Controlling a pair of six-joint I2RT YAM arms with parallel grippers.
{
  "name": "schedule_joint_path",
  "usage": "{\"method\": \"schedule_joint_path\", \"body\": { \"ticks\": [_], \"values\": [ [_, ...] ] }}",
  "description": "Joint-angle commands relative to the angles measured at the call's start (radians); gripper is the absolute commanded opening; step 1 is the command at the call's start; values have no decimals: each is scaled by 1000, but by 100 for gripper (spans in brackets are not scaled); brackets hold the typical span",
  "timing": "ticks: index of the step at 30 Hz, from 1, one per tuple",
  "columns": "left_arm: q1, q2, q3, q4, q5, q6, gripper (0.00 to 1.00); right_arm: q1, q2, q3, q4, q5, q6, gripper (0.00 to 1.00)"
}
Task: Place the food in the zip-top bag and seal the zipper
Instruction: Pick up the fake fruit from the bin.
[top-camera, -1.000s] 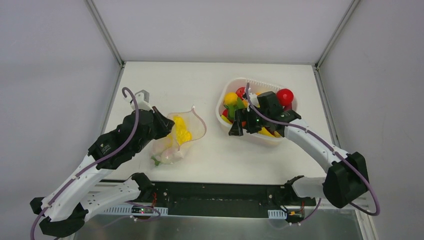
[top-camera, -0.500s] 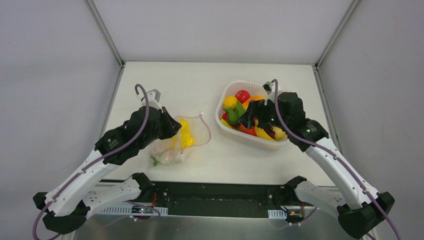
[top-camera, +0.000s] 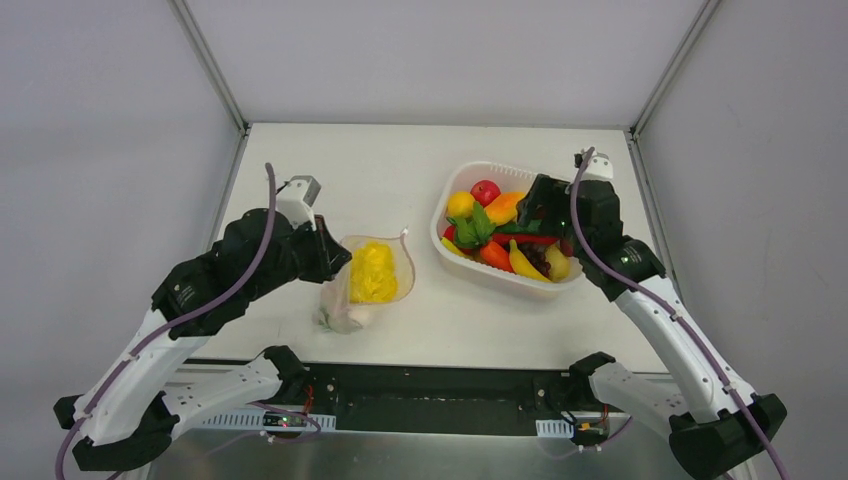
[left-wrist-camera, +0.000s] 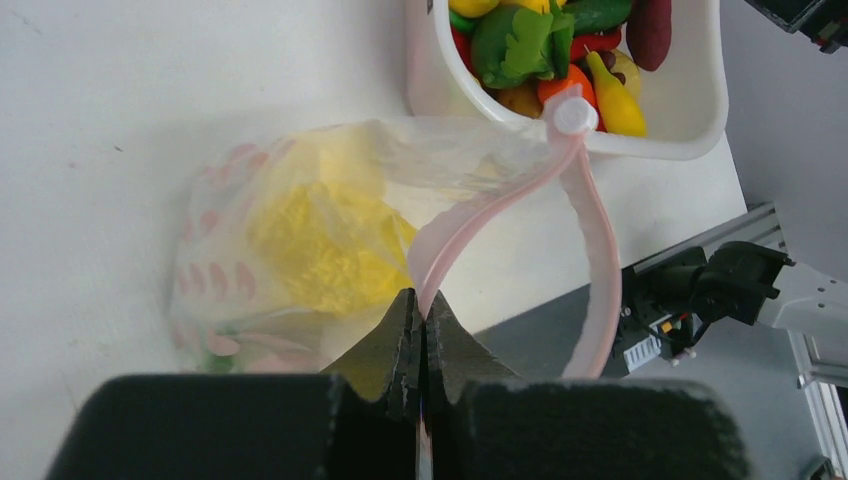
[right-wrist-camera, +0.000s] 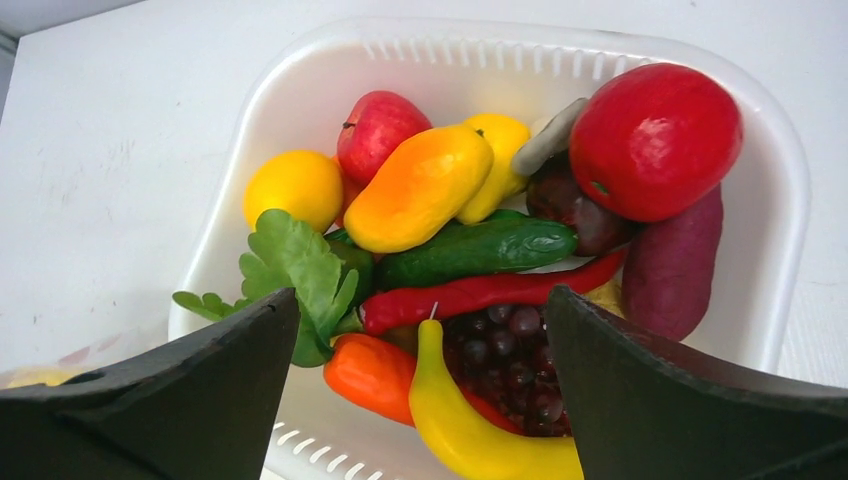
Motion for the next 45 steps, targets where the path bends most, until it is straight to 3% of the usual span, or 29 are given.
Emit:
{"method": "schedule_joint_path", "body": {
  "ticks": [1,7,17,22,32,35,40,45],
  "values": [
    [7,17,23,-65,-73,45,0,-31,-17,-2,37,82,28,96],
    [8,52,-7,-10,-53,1,0,-149,69,47,38,161,16,95],
    [7,33,-44,47,-40,-36,0,-364,341,143,65,14,76,95],
    [7,35,-63,62,-39,-54,0,-377,382,128,108,-75,110,83],
    [7,55,-61,69,-33,-61,0,-376,394,91,96,-110,111,79],
    [8,56,-61,70,-33,-64,0,-377,388,82,91,-141,101,89],
    [8,53,-61,68,-34,-70,0,-377,392,80,80,-154,87,94],
    [8,53,-60,67,-35,-70,0,-377,396,74,89,-126,92,77]
  ]
}}
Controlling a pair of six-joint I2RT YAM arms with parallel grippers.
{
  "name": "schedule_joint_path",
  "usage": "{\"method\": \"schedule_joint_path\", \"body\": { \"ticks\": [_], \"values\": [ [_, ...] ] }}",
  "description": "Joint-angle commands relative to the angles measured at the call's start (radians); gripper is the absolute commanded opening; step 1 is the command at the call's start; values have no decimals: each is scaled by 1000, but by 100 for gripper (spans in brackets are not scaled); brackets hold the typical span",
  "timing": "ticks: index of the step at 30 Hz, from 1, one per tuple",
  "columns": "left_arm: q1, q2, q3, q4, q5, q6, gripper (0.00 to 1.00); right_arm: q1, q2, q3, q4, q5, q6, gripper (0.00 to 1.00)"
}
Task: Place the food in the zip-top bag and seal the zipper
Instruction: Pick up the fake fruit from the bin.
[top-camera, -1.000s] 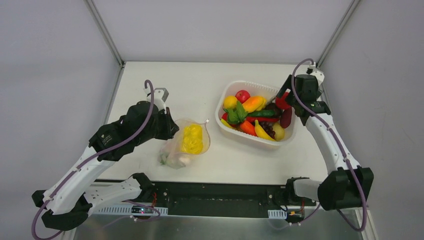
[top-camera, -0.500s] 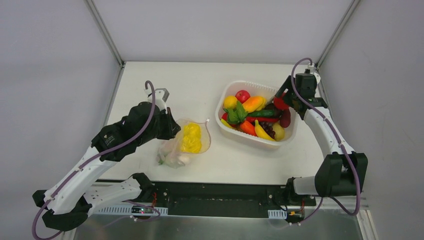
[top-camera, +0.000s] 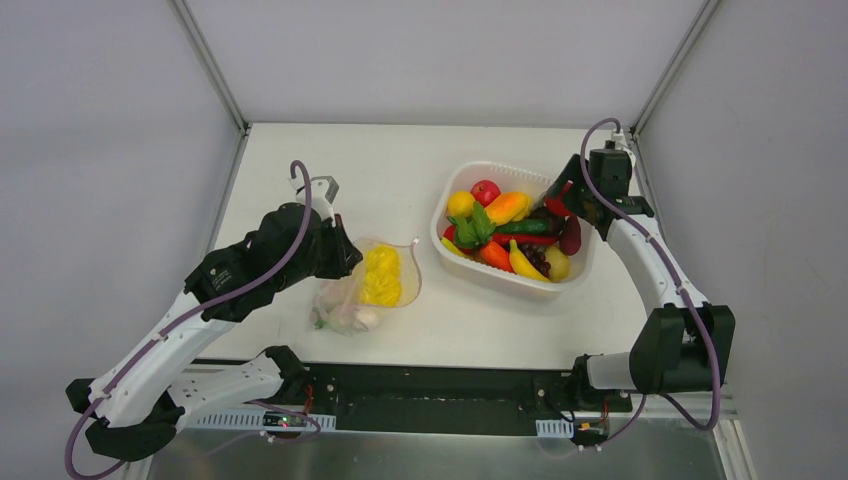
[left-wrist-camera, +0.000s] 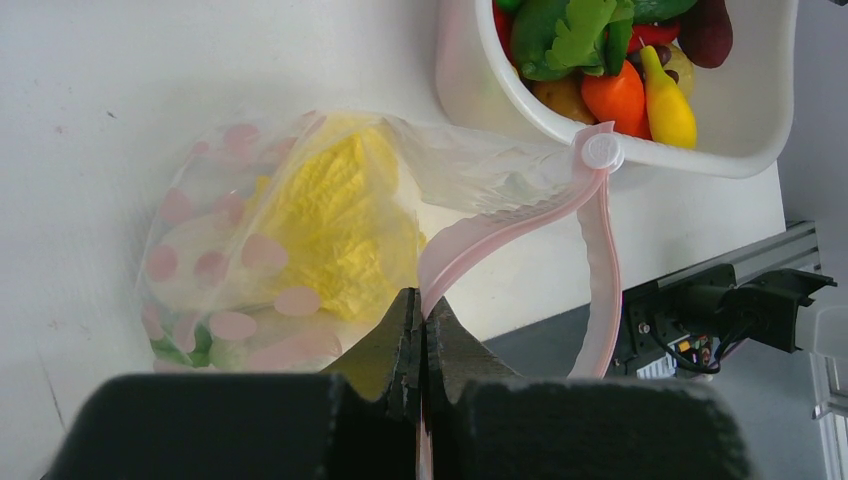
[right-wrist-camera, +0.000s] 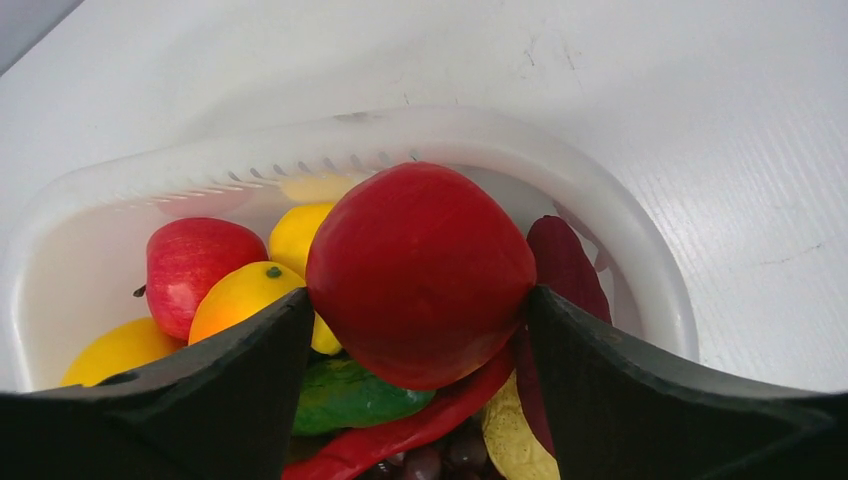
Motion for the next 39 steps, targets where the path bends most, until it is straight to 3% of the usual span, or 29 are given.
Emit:
{"method": "schedule_joint_path", "body": {
  "ticks": [1,7,11,18,27,32,39],
  "values": [
    [7,-5,1,33,5,-12,0,-3,4,-8,15,13,3,74],
    [7,-14,-4,29,-2,-16,0,-3,-51,-14,27,-32,14,57],
    [7,-12,-3,32,-6,-18,0,-3,-157,-49,107,-177,-4,55],
    [7,2,1,36,0,-20,0,-3,-236,-42,84,-350,16,54],
    [7,13,4,44,1,-27,0,15,-342,-112,240,-832,146,54],
    [7,14,1,54,-1,-36,0,103,-380,-105,302,-969,179,53],
    [8,29,11,60,11,-40,0,345,-395,-79,353,-1035,172,53]
  ]
}}
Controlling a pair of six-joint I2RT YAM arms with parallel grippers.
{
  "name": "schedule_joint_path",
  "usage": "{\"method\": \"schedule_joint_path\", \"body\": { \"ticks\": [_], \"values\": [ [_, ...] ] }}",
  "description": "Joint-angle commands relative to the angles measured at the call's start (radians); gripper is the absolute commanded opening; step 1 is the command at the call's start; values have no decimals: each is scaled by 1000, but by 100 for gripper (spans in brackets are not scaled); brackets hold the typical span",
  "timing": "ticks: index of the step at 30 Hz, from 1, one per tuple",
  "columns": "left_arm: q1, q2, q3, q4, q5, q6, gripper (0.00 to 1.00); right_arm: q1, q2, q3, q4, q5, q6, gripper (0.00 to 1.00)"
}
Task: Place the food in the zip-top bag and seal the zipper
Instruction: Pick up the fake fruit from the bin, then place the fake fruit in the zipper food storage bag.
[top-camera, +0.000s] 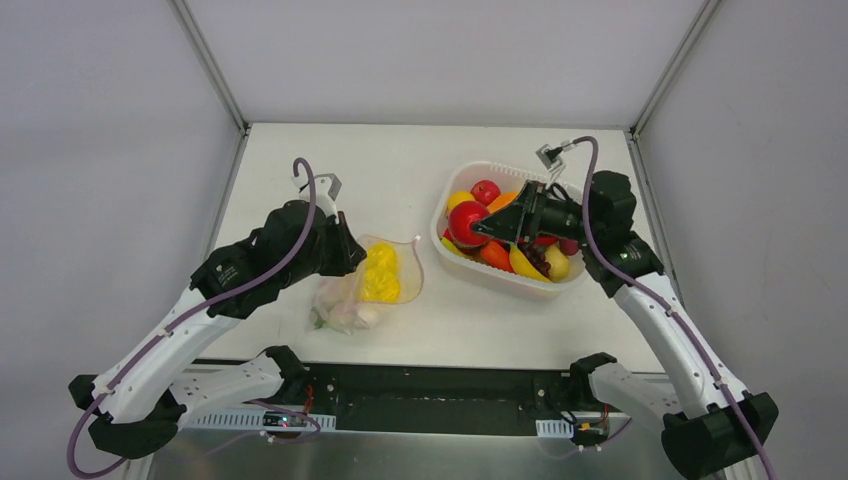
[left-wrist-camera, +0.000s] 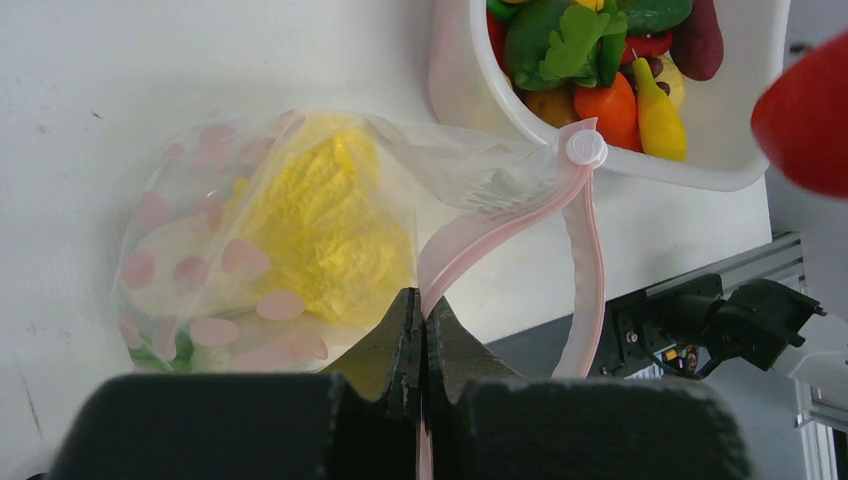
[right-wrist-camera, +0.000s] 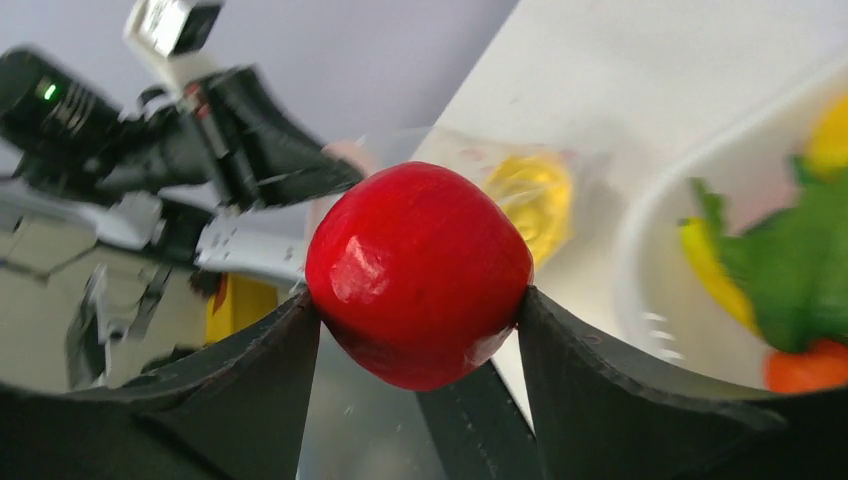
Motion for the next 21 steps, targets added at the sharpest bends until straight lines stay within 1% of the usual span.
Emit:
{"method": "schedule_joint_path", "body": {
  "ticks": [1,4,7,11,16,21],
  "values": [
    [8,16,17,34,11,-18,0,150,-11,44,98,-96,9,53],
    [7,22,18,37,11,-27,0,274,17,60,82,-47,-32,53],
    [8,25,20,39,17,-39,0,393,57,102,5,82,-107,53],
    [7,22,22,40,22,-50,0,529,150,171,-69,206,-187,53],
    [7,18,27,49,57,-64,0,650,263,251,-120,419,-262,53],
    [7,17,63,6,66,-79,0,781,366,311,-164,711,-356,53]
  ]
}}
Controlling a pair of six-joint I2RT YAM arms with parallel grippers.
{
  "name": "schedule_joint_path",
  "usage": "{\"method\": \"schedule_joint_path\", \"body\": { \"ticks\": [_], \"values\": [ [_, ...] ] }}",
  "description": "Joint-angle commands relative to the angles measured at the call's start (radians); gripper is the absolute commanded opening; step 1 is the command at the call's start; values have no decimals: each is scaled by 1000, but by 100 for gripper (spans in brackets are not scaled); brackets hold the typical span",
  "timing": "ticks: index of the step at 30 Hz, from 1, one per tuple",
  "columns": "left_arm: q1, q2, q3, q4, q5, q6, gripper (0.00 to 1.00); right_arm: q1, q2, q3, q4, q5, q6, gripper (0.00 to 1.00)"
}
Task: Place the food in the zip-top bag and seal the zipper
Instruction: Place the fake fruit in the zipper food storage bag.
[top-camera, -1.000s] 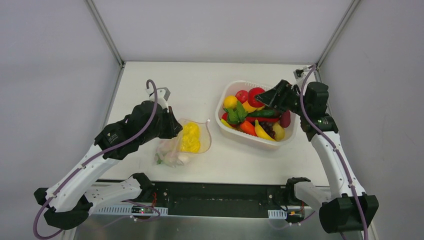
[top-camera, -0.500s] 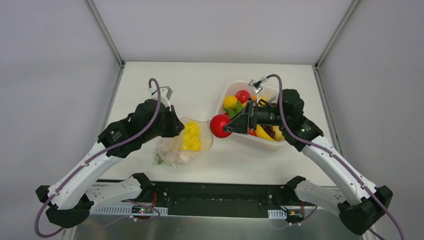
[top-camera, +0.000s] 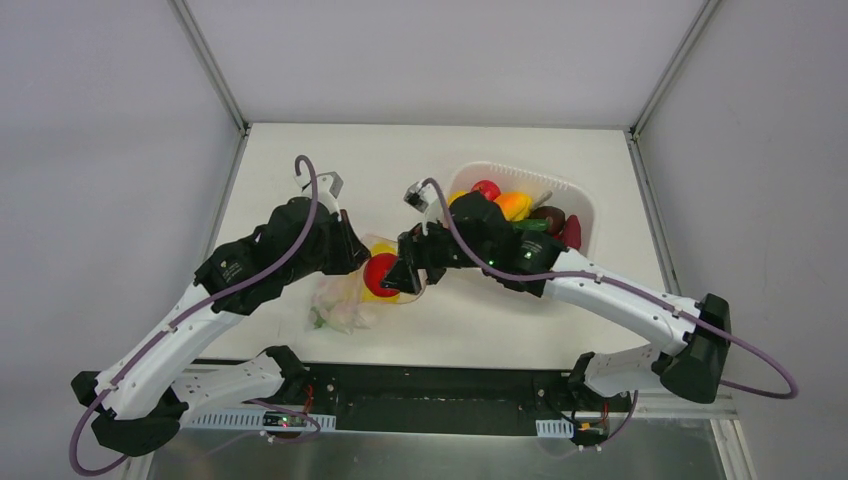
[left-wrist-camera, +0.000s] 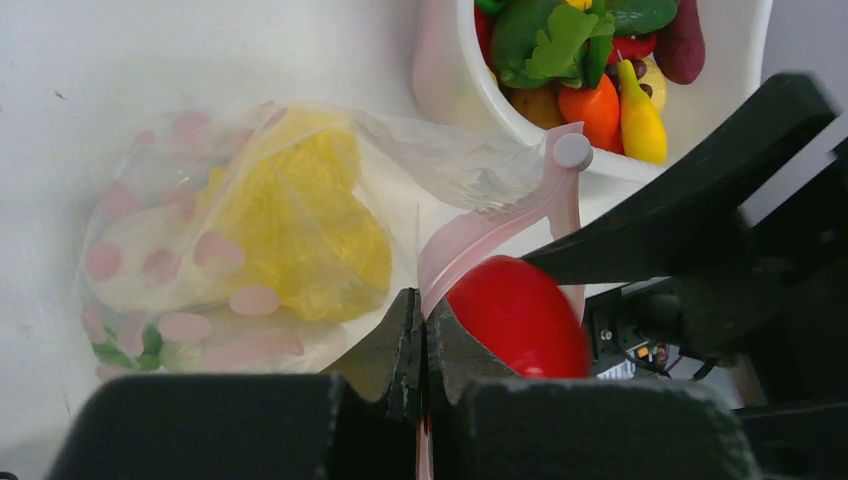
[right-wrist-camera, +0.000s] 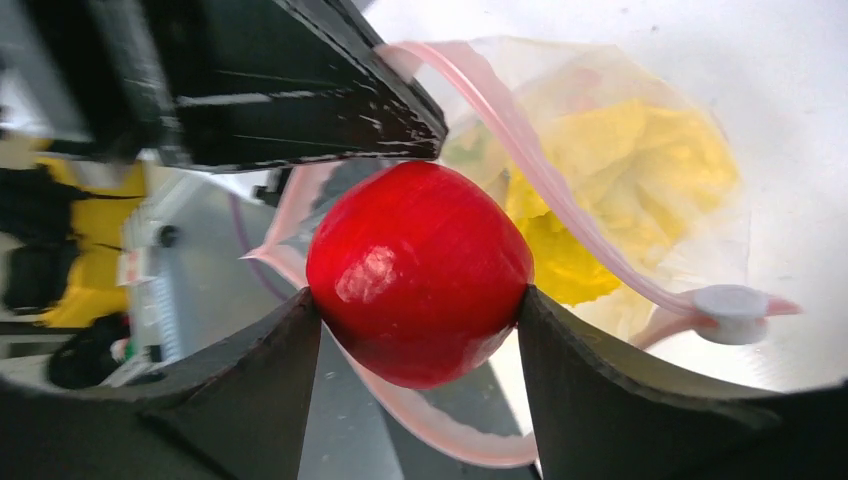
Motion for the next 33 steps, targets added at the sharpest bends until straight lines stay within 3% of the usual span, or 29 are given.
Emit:
{"method": "schedule_joint_path", "body": {
  "ticks": [1,11,20,27,33],
  "values": [
    [7,-8,72,-23,20,-28,0,98,60,77,-31,295,-129,54],
    [7,-22,136,-102,-37,-45,0,127,82,45,76,200,-160,59],
    [8,-89,94,-40,-95,-82,0,127,90,66,109,144,-159,80],
    [7,-183,9,43,-152,-134,0,127,114,97,154,31,-89,81],
    [7,-208,-13,20,-216,-145,0,126,-21,90,123,118,-91,81]
  ]
}}
